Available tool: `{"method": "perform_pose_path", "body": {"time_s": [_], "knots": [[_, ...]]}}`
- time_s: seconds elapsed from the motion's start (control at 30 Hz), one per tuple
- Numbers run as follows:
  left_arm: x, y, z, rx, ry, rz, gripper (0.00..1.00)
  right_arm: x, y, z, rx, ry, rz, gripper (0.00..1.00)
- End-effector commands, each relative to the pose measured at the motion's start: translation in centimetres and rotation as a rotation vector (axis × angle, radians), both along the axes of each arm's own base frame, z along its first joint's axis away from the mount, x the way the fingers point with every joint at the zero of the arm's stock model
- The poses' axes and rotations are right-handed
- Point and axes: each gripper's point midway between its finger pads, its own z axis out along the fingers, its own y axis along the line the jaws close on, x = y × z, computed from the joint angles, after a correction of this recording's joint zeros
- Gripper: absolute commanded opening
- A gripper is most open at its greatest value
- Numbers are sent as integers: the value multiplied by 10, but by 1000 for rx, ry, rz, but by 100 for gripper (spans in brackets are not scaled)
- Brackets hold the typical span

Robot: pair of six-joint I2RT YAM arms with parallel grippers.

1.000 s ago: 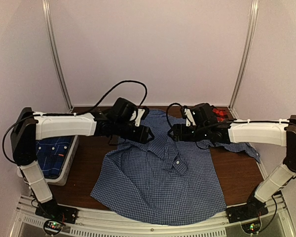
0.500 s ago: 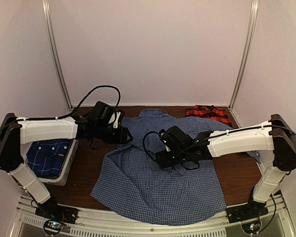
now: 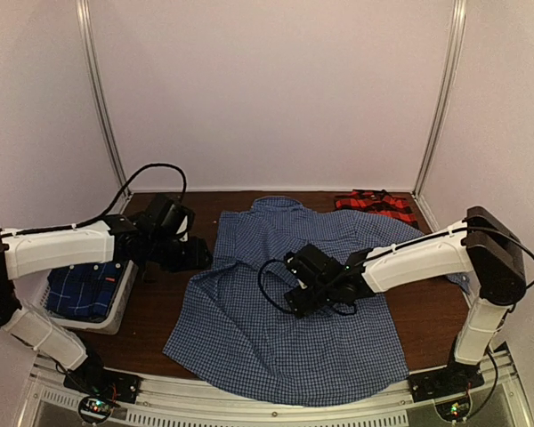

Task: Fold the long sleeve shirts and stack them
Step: Pick up the sleeve from the center of the board.

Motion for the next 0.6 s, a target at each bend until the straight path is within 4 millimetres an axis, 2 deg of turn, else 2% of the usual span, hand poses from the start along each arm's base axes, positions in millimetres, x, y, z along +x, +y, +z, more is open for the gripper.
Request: {"method": "perform_pose_path", "body": {"time_s": [0.0, 0.17, 0.3, 0.43, 0.57], "knots": [[-22, 42, -17, 85, 86, 135, 57, 1, -7, -18, -27, 4, 38, 79], [-45, 55, -27, 54, 130, 163, 57, -1, -12, -30, -33, 45, 52, 74], [-63, 63, -46, 63, 185, 164, 57, 2, -16, -28, -24, 51, 43, 66], [-78, 75, -54, 87, 203, 186, 58, 10, -21, -22, -1, 43, 10, 50], [-88, 92, -54, 124, 199, 217, 58, 17, -16, -14, 58, 42, -24, 38]]}}
